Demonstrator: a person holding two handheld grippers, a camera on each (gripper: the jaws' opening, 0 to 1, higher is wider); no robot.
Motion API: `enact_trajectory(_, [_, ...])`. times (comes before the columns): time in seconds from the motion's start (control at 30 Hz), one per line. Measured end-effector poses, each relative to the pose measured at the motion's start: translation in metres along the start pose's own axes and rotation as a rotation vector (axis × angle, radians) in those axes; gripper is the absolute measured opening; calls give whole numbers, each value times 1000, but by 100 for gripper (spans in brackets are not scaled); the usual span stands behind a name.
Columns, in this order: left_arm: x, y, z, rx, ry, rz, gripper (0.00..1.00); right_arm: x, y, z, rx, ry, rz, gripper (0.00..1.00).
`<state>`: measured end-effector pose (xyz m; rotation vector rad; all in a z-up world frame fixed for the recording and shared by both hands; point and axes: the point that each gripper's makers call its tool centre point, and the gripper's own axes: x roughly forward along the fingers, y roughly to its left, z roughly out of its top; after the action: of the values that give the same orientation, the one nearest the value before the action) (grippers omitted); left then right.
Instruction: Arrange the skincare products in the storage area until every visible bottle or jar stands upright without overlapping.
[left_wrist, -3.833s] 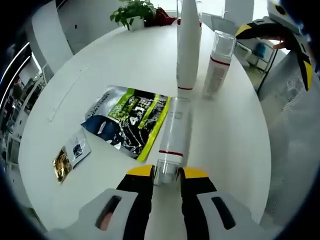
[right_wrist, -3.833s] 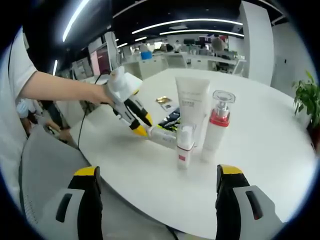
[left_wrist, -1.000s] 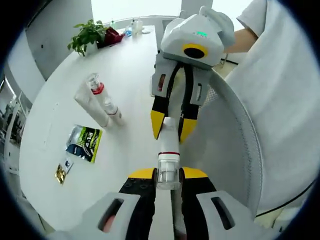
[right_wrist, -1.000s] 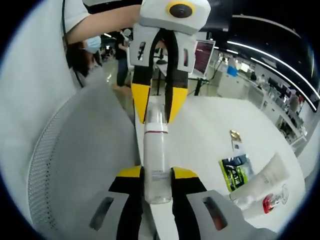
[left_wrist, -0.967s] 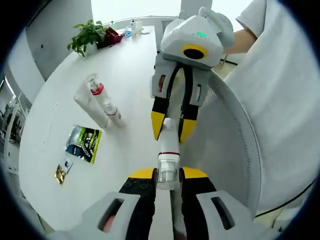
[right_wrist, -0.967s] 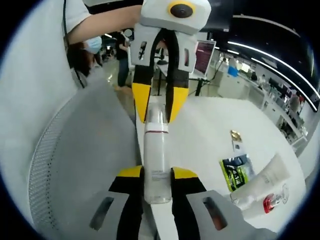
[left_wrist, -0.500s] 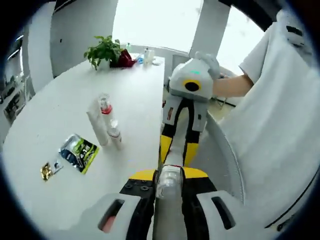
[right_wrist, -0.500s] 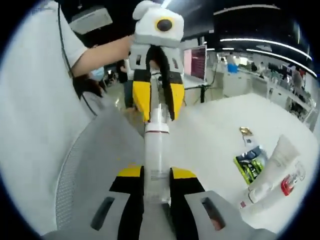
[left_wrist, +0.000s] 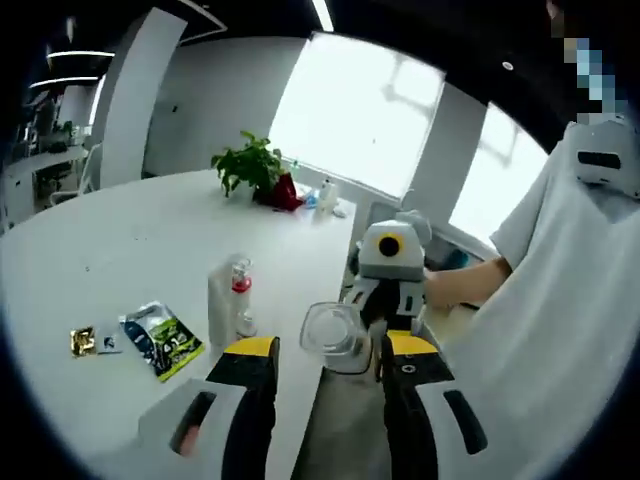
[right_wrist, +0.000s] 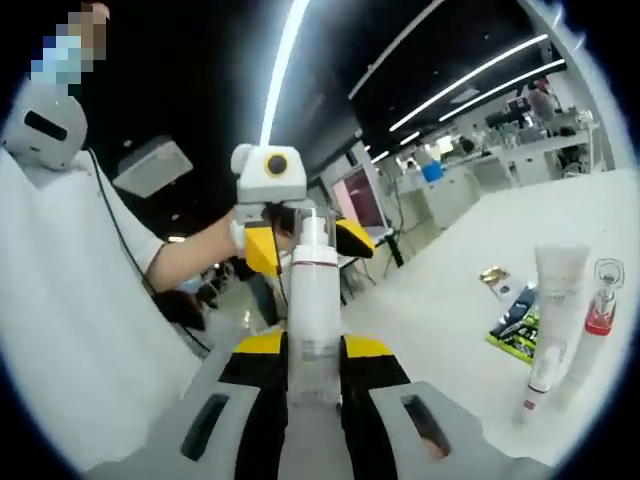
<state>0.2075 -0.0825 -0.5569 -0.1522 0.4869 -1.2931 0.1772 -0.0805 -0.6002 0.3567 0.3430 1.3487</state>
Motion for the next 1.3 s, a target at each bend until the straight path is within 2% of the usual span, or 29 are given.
enact_trajectory(0.03, [0,-1,4,2,-28,3,35,1,3,7,21,-36,12,18])
enact_trajectory(0.1, [-2,-7,14,-52,-103,-7,28,3,7,17,62,-83,27,18])
enact_trajectory(0.13, [-3,-9,23,-77,-159,-14,27,3,8,22,76,-104,35,18])
enact_trajectory(0.17, [-5,-7,29,-78,-197,6,27,4,10,30,100,-142,45,19])
enact_trajectory(0.3, [-11,-3,37,-187,-251,51,25,6,9,40,146,-169,39,20])
enact_trajectory(0.37, [-14,4,42,-192,-286,109,25,8,5,48,146,-188,-6,22])
enact_trajectory(0.43, [-16,6,43,-211,-290,153,24,12,0,49,91,-155,-78,24])
enact_trajectory(0.53, [-15,12,41,-224,-271,233,24,19,-1,43,-60,-29,-175,27])
enact_trajectory(0.57, [-15,16,40,-243,-263,276,24,21,-3,40,-96,13,-214,29])
enact_trajectory(0.6, [-17,25,38,-265,-250,347,24,23,-5,37,-143,64,-269,31])
enact_trajectory(0.63, [-18,29,35,-281,-221,400,24,23,-9,30,-171,140,-327,31])
enact_trajectory(0.7, [-19,35,33,-274,-204,467,24,25,-14,27,-249,208,-399,28])
enact_trajectory(0.77, [-20,38,30,-295,-192,528,24,23,-21,30,-292,221,-467,26])
enact_trajectory(0.8, [-23,44,30,-286,-183,555,24,24,-21,35,-300,200,-478,26])
enact_trajectory(0.9, [-19,41,31,-294,-193,563,24,23,-27,45,-299,178,-515,24])
enact_trajectory(1.0, [-16,38,32,-321,-211,557,24,22,-32,38,-329,254,-532,22])
enact_trajectory(1.07, [-15,39,31,-324,-207,562,23,21,-34,36,-330,260,-550,21])
enact_trajectory(1.13, [-16,39,31,-320,-206,555,23,18,-35,37,-303,236,-546,20])
enact_trajectory(1.2, [-16,35,33,-272,-201,521,24,18,-30,37,-217,183,-497,19])
enact_trajectory(1.23, [-17,35,33,-278,-209,522,24,19,-28,37,-166,154,-469,19])
enact_trajectory(1.3, [-16,29,39,-234,-233,467,23,22,-20,35,-22,88,-395,19])
